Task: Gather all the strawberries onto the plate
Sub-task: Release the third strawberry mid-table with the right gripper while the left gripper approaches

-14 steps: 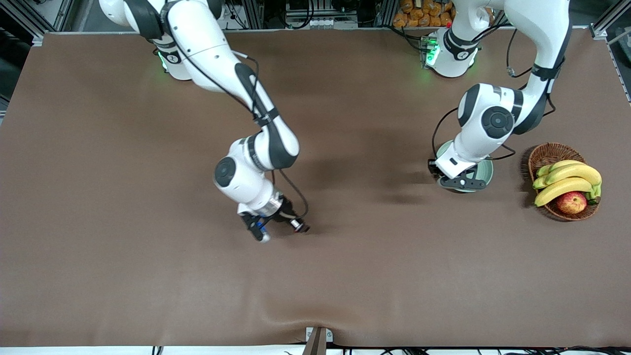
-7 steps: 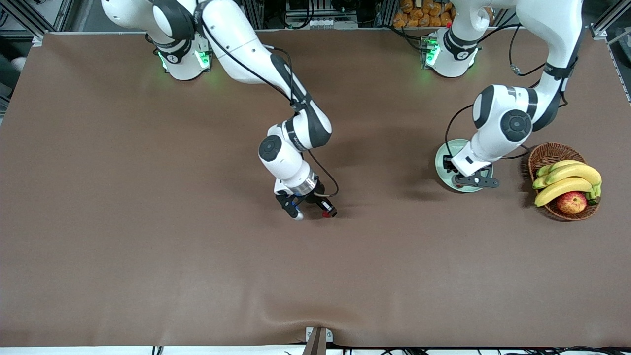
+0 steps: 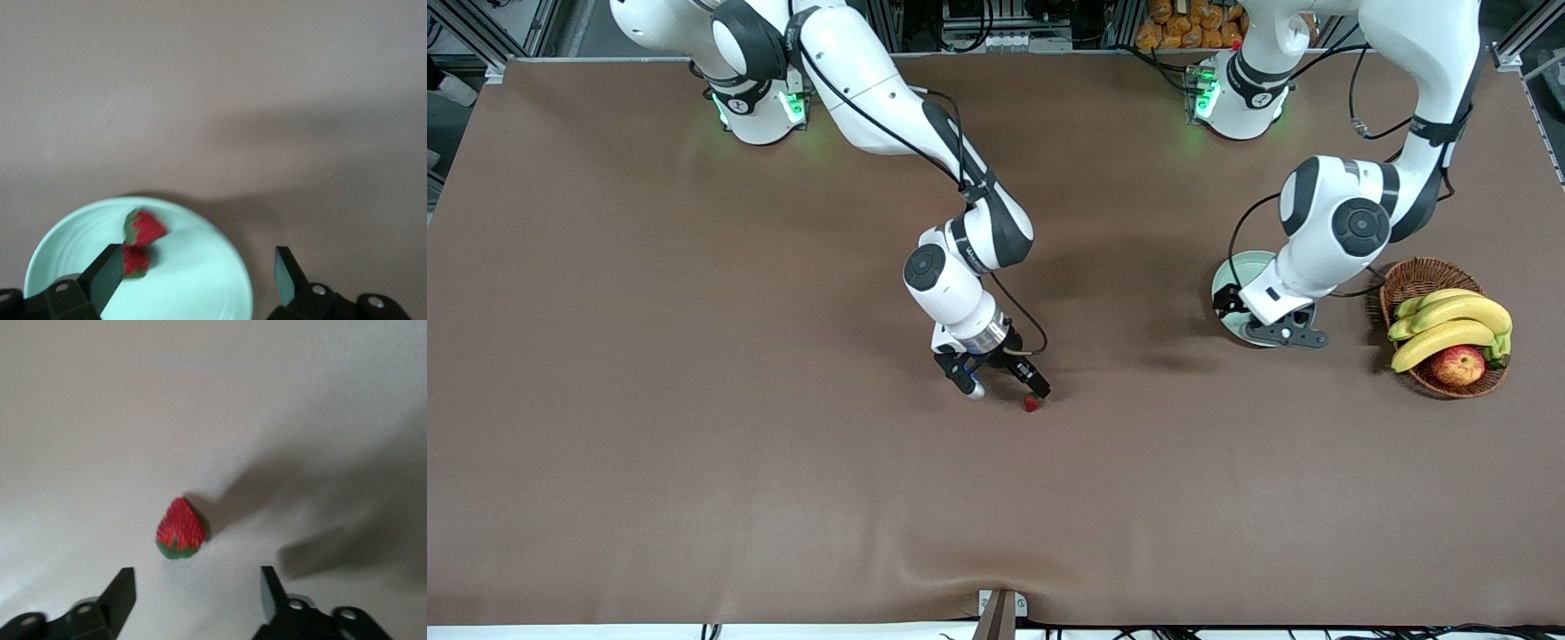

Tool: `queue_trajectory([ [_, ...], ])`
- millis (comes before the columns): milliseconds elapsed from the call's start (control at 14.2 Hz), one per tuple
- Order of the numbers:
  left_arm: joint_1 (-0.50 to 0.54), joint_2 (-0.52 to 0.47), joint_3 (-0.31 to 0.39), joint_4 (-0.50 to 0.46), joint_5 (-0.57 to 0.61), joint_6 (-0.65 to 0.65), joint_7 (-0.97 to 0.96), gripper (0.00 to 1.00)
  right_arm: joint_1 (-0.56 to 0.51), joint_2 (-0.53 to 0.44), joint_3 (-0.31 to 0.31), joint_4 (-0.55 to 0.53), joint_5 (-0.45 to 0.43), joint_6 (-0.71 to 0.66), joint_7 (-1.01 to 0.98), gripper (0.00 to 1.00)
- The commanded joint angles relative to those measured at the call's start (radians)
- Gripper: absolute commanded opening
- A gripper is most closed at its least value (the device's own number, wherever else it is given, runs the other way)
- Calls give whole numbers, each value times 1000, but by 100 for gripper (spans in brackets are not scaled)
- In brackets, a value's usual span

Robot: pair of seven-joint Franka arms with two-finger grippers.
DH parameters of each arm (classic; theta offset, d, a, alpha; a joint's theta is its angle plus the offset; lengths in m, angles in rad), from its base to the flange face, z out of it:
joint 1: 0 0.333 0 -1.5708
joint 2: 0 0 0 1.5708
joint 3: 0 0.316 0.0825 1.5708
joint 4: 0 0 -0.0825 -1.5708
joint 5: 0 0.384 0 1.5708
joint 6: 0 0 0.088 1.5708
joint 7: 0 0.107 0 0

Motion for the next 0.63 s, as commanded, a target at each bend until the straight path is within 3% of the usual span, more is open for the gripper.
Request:
queue_trajectory([
  [0,-32,58,-6,101,12,-6,-25,100,-15,-50,-41,-19,-9,-20,-6,100],
  [141,-47,104,-7,174,12,-5,-47,100,-27,-90,-105,-36,-13,-110,-23,100],
  [353,-54,188,-41,306,12,-5,-51,100,-30,-142,-263,-35,-12,-390,-69,100],
  [564,-99,292,-62,432,12,-5,-122,100,-29,-171,-423,-35,-1,-694,-239,100],
])
